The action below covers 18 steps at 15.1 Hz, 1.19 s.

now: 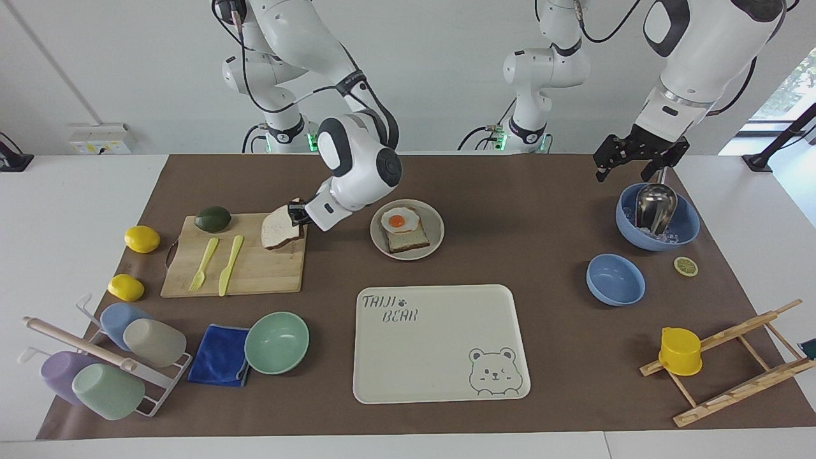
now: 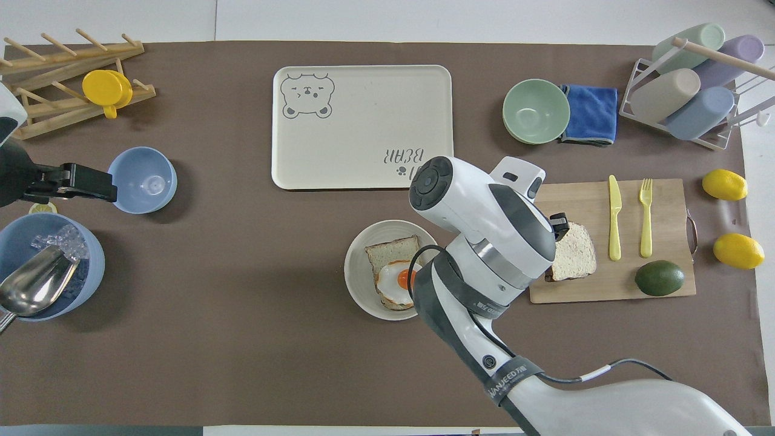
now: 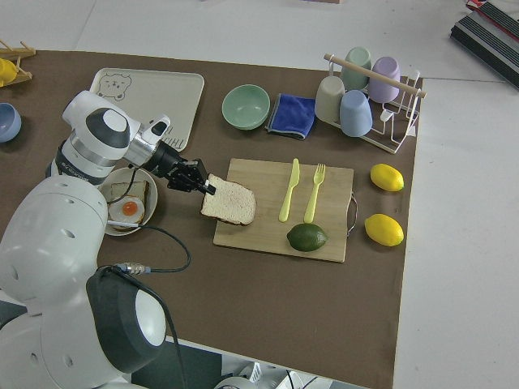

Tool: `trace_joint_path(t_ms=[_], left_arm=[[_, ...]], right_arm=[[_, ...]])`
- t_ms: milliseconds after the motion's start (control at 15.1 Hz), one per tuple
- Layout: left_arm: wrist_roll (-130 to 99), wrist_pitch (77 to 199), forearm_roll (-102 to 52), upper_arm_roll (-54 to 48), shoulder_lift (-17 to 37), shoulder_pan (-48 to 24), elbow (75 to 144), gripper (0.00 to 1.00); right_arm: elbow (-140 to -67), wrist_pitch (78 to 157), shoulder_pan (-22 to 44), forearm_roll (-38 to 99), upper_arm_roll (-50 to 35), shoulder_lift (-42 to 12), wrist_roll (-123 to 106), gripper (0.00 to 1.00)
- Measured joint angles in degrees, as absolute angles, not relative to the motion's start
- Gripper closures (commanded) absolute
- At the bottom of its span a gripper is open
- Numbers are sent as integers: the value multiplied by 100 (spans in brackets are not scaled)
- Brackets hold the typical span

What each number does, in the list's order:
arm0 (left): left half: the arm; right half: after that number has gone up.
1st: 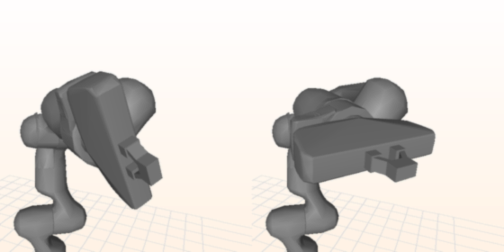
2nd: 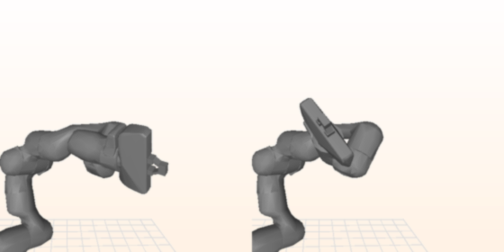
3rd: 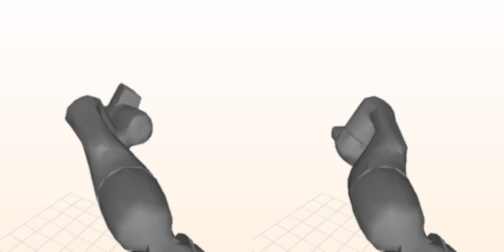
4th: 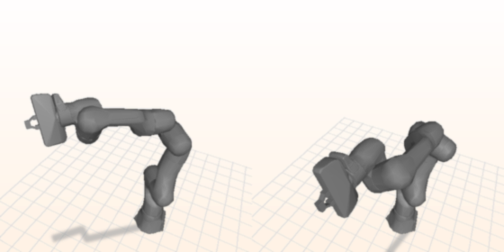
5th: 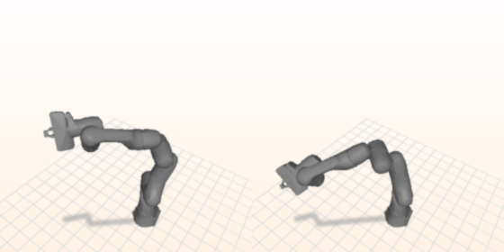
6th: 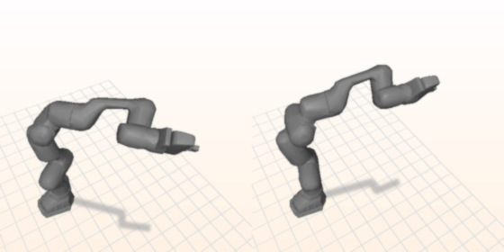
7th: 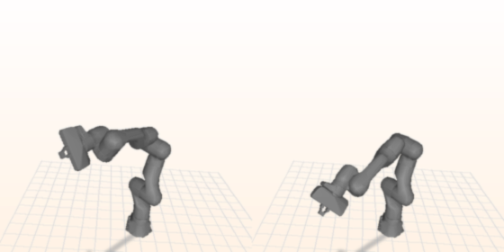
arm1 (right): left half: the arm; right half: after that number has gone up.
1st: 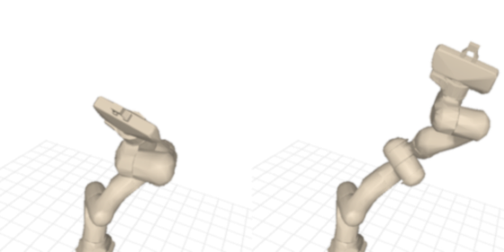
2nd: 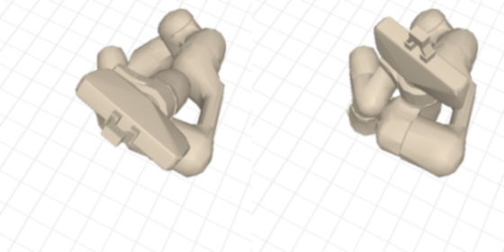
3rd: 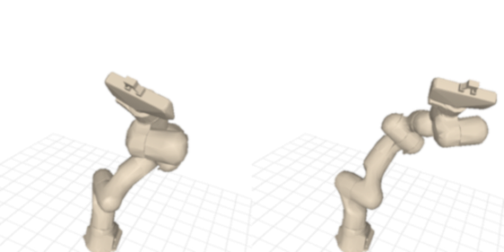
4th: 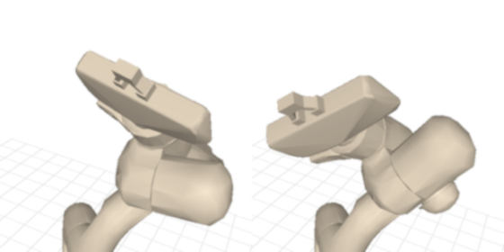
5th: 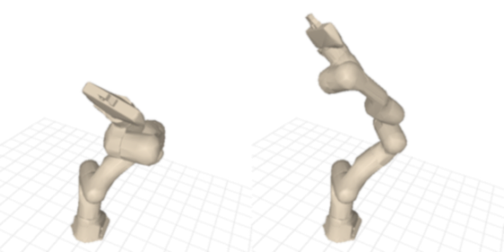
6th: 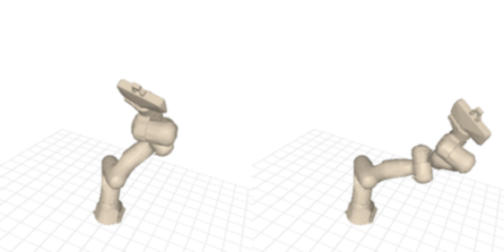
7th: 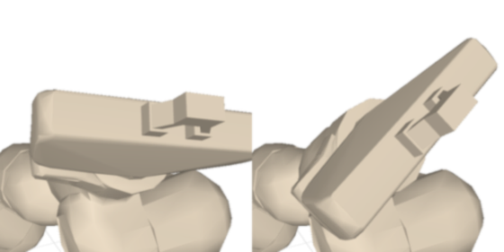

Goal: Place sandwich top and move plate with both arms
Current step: 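Reach the right gripper to the bread slice on the cutting board and grasp, then carry the bread slice with the right gripper over the egg plate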

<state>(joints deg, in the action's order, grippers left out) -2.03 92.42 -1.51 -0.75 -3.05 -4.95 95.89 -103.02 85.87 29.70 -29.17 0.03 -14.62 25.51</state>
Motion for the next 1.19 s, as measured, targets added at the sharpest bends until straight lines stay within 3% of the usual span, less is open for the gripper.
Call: trace_joint_path(t_ms=[265,662,794,993,1191], left_arm=[[-203,9242,-151,-76,-305,-495,9589,0],[-203,9242,-151,-77,-305,-495,9599,0],[-203,9242,-151,-66,-305,-494,9612,0],[-204,9242,-151,-33,-305,-462,9615,0],[-204,9242,-151,-30,-305,-370,9615,0]], right_arm=[[-10027,8186,3108,-2917,-122,-1090,2358,100],[-9124,7888,3734,-2613,-397,-1312,2348,100],[-8528,7421,3986,-2599,-399,-1662,2352,100],[-7047,6726,4304,-2598,-393,-2622,2432,100],[-6373,6822,4555,-2539,-398,-3338,2882,100]])
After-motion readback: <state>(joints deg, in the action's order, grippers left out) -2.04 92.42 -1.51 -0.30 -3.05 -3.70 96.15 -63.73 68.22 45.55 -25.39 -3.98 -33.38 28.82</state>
